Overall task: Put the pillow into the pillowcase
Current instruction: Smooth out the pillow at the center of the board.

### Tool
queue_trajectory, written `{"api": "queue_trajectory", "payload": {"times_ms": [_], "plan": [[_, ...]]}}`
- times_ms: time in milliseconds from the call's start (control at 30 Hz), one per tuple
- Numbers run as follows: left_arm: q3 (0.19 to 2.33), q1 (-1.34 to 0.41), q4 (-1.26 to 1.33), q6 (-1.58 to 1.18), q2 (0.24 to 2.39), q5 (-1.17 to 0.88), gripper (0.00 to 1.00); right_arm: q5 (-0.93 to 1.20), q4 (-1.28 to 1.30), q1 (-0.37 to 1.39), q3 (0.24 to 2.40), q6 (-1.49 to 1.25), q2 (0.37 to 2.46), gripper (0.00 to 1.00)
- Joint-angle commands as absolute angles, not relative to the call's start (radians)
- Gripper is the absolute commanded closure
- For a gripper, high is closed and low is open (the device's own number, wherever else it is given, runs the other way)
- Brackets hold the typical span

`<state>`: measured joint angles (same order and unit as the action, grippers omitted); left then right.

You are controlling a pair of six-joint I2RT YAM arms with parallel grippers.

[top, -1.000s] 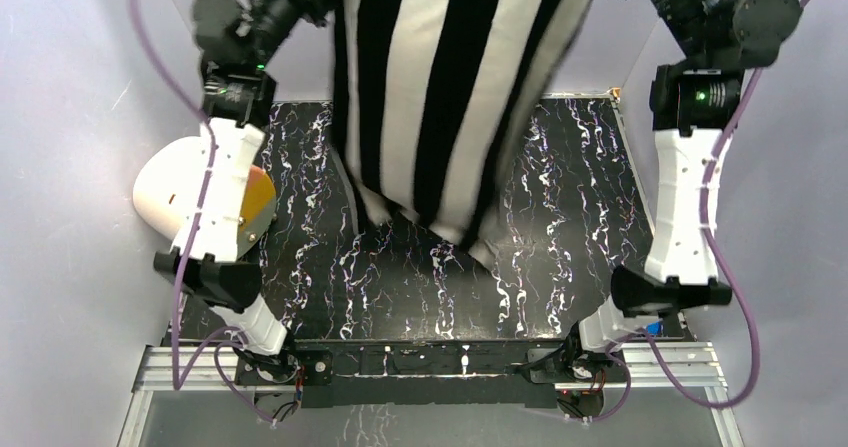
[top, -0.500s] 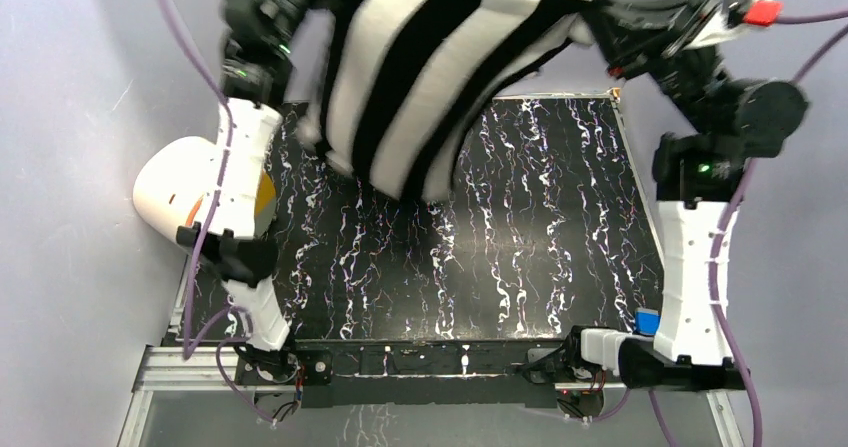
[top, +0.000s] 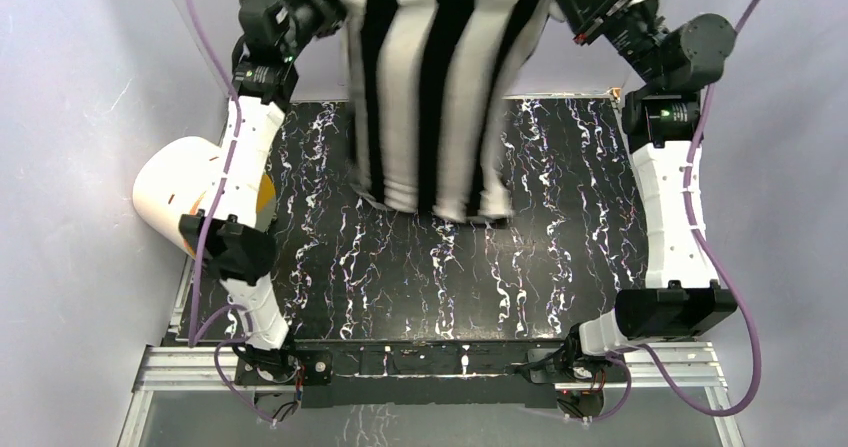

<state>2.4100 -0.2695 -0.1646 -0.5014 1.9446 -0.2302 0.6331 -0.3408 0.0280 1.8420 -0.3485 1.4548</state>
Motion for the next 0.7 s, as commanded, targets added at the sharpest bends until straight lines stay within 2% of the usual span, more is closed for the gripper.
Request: {"api": "queue_trajectory", "payload": {"times_ms": [0,100,233,333,433,500,567,667], "plan": [[2.074,-0.240,0.238,-0.570,1.654,-0.151,1.00,0.641,-0.427,0.051,1.939,-0.271,1.464,1.00],[2.242,-0.227,0.139,-0.522,1.773,-0.142,1.00,0.637,-0.430,0.051,2.102,-0.230,1.609,1.00],[2.480,-0.183,0.134,-0.613,1.943,-0.165,1.00,0.602,-0.386,0.043,2.394,-0.190,1.829,1.00],[2.527,-0.146,0.226,-0.687,1.966,-0.140,1.00,0.599,-0.511,0.043,2.424,-0.230,1.875,1.00],[2.466,-0.115,0.318,-0.741,1.912,-0.141,1.00,0.623,-0.666,0.043,2.398,-0.291,1.879,1.00],[2.398,-0.112,0.342,-0.794,1.838,-0.232,1.00,0.663,-0.713,0.043,2.399,-0.338,1.870,1.00],[2.193,-0.119,0.439,-0.902,1.697,-0.378,1.00,0.735,-0.682,0.043,2.364,-0.372,1.810,1.00],[1.800,-0.145,0.543,-0.968,1.407,-0.558,1.00,0.850,-0.606,0.043,2.085,-0.393,1.593,1.00]]}}
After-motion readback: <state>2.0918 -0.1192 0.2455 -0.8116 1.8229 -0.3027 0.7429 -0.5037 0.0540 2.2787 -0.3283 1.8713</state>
